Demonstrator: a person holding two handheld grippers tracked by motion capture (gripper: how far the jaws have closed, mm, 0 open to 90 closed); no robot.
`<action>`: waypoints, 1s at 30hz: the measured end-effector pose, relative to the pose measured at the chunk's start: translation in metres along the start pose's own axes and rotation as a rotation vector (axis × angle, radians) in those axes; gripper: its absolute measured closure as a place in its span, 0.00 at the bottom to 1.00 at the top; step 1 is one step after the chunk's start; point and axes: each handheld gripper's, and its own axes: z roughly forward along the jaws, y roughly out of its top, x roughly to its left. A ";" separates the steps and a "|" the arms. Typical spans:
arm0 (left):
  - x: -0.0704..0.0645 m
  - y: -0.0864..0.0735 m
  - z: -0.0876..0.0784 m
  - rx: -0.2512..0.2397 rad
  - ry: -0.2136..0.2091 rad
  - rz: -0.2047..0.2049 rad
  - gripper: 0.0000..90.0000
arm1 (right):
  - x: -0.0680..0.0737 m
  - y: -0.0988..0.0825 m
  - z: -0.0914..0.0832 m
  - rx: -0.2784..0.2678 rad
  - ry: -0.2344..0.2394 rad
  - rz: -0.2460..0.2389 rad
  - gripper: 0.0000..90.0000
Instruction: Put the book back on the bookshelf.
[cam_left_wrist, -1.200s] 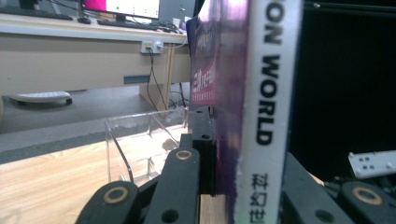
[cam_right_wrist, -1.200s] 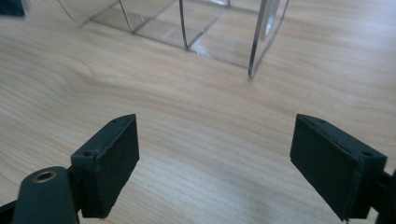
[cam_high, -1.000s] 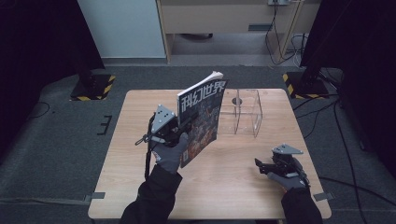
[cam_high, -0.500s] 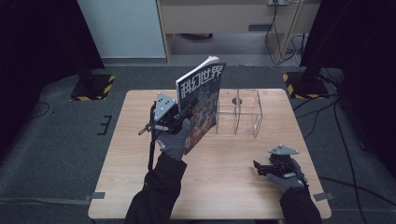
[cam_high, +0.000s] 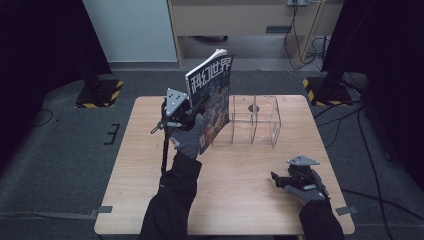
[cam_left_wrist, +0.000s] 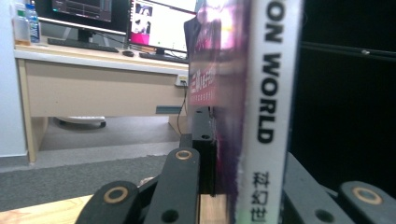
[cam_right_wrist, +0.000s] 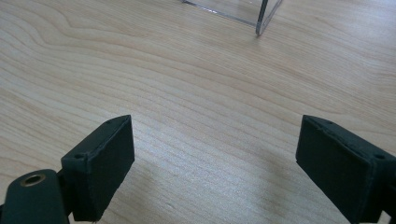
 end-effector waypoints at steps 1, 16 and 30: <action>0.001 0.000 0.002 -0.001 0.004 -0.002 0.91 | 0.000 0.000 0.000 0.001 0.000 0.003 0.13; 0.009 -0.014 0.027 0.023 0.030 -0.035 0.91 | 0.000 0.000 0.000 -0.003 0.001 0.001 0.13; 0.012 -0.027 0.044 0.005 0.079 -0.043 0.91 | 0.001 0.002 0.000 -0.009 0.006 -0.002 0.13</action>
